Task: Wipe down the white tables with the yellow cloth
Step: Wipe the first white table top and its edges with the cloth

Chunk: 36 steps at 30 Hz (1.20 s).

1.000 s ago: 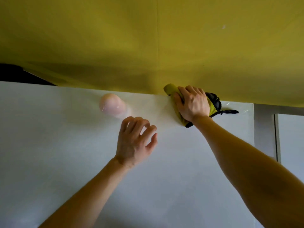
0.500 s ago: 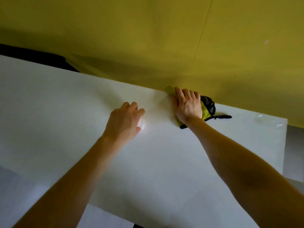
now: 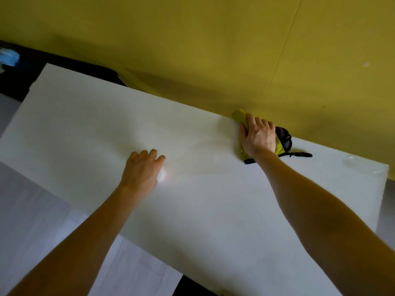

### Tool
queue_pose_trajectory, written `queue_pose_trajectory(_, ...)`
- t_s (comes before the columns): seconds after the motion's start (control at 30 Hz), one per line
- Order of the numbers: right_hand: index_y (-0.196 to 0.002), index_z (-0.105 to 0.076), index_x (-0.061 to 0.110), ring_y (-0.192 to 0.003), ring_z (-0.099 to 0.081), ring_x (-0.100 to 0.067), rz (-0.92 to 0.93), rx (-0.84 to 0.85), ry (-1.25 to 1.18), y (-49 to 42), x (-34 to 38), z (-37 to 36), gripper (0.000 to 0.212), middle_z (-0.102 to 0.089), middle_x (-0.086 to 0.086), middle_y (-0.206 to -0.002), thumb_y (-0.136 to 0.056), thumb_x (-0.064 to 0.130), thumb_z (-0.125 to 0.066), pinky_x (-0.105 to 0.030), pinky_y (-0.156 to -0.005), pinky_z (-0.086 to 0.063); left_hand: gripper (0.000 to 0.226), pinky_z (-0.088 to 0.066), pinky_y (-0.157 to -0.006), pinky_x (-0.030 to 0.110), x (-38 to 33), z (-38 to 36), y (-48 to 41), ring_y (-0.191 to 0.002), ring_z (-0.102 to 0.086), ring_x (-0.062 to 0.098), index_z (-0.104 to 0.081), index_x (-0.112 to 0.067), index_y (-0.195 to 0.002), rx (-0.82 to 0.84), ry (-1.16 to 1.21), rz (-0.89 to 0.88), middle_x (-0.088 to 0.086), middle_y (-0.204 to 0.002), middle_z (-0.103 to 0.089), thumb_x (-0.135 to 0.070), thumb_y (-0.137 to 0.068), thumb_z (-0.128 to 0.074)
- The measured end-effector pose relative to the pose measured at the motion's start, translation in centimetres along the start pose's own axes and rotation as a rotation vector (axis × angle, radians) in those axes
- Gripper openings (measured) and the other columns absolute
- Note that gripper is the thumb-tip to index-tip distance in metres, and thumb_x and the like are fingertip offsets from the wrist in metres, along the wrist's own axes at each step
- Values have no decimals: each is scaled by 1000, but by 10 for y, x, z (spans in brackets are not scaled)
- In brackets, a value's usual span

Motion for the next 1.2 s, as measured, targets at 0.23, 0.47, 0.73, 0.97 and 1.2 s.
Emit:
queue_pose_trajectory(0.23,-122,-62,17,-100,-65,-39,-63,22,0,17,-49,15,49,-72,-12,-105,-110,57,-35,-48,-98,-45,54,-50,-94,39,-91,43,-54,-117,-63,26,-59,-23,-137,-158,-15,-245,4,-132,-60,-61,-98,-67)
queue_pose_trajectory(0.47,-110,-62,19,-99,-58,-37,-239,-63,108,97,-213,82,41,-66,-8,-100,-111,55,-41,-49,-101,-44,63,-45,-112,55,-201,77,-146,-139,-51,38,-52,-16,-155,-436,230,-462,15,-149,-50,-56,-106,-54)
queue_pose_trajectory(0.73,-92,-65,16,-86,-62,-38,-330,-74,163,58,-135,51,40,-69,-12,-89,-108,48,-47,-51,-93,-44,52,-38,-121,59,-194,40,-144,-141,-53,46,-65,-17,-151,-731,530,-413,23,-154,-55,-36,-102,-64)
queue_pose_trajectory(0.97,-97,-69,19,-85,-65,-36,23,28,-93,20,-61,31,41,-70,-6,-87,-110,51,-46,-45,-82,-44,48,-38,-118,57,-194,34,-149,-135,-54,49,-66,-19,-148,-737,515,-405,24,-149,-56,-37,-103,-62)
queue_pose_trajectory(1.2,-83,-60,13,-87,-60,-40,-587,-214,173,111,-237,112,39,-66,-13,-86,-109,41,-52,-50,-91,-45,47,-39,-120,59,-191,43,-144,-139,-53,45,-66,-15,-149,-781,548,-404,25,-147,-59,-31,-105,-60)
Point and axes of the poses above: each hand's wrist, its own y-axis away from the middle knuckle, its own z-axis out of the back of the hand, x = y × z, the point moved 9 cm from there along -y, towards the middle knuckle
